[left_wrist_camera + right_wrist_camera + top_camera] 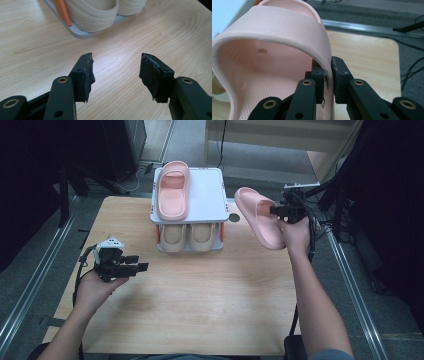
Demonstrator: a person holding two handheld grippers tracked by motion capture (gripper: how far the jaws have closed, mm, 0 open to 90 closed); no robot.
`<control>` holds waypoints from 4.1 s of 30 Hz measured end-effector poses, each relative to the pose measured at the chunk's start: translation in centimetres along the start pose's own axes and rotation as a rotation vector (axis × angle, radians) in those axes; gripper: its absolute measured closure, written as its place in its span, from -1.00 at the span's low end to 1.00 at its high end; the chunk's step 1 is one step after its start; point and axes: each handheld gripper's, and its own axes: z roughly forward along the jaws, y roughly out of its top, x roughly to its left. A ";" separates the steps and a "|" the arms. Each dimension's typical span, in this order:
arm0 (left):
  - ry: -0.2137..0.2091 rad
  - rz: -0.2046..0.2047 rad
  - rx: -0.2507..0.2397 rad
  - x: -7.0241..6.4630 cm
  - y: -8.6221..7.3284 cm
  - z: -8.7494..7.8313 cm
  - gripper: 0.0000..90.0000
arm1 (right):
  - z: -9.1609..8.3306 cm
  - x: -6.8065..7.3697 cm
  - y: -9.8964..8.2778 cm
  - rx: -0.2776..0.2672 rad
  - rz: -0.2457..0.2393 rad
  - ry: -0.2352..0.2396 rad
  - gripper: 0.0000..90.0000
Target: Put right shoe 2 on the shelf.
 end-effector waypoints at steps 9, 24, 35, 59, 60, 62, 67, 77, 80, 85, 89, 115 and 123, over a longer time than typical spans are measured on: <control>-0.004 0.007 0.005 0.0 0.0 0.1 -0.02 | -0.4 2.9 4.6 -0.024 -0.023 0.015 0.81; -0.026 0.030 0.019 -0.1 -0.2 0.2 -0.01 | 4.8 9.6 8.9 0.018 -0.063 -0.008 0.80; -0.037 0.027 0.024 -0.1 -0.2 0.2 -0.01 | 6.8 12.5 9.7 0.025 -0.091 -0.025 0.73; -0.022 0.034 0.044 -0.2 -0.2 0.4 -0.01 | 3.8 9.3 8.6 -0.050 -0.116 0.105 0.98; -0.023 0.033 0.043 -0.2 -0.2 0.4 -0.01 | 4.2 9.1 8.3 -0.041 -0.108 0.102 0.98; -0.023 0.032 0.044 -0.1 -0.2 0.4 -0.01 | 5.4 9.0 7.9 -0.002 -0.099 0.109 0.98; -0.025 0.032 0.039 -0.1 -0.3 0.4 -0.01 | 6.1 9.7 7.5 -0.006 -0.105 0.110 1.00; -0.026 0.032 0.041 -0.2 -0.3 0.4 -0.01 | 6.3 11.2 7.5 -0.005 -0.115 0.143 0.99; -0.029 0.034 0.044 -0.1 -0.2 0.4 -0.01 | 6.2 11.6 7.3 -0.012 -0.099 0.168 0.98; -0.028 0.036 0.046 -0.2 -0.2 0.6 -0.01 | 5.9 12.0 6.9 -0.032 -0.091 0.195 0.97; -0.027 0.035 0.038 -0.2 -0.1 0.7 -0.01 | 5.7 12.5 6.7 -0.035 -0.109 0.195 0.97; -0.059 0.043 0.059 -0.2 1.1 2.2 -0.01 | 1.7 12.3 3.4 -0.072 -0.192 0.258 0.89; -0.068 0.058 0.065 -0.4 1.5 2.9 -0.02 | -0.2 12.1 0.7 -0.096 -0.208 0.317 0.84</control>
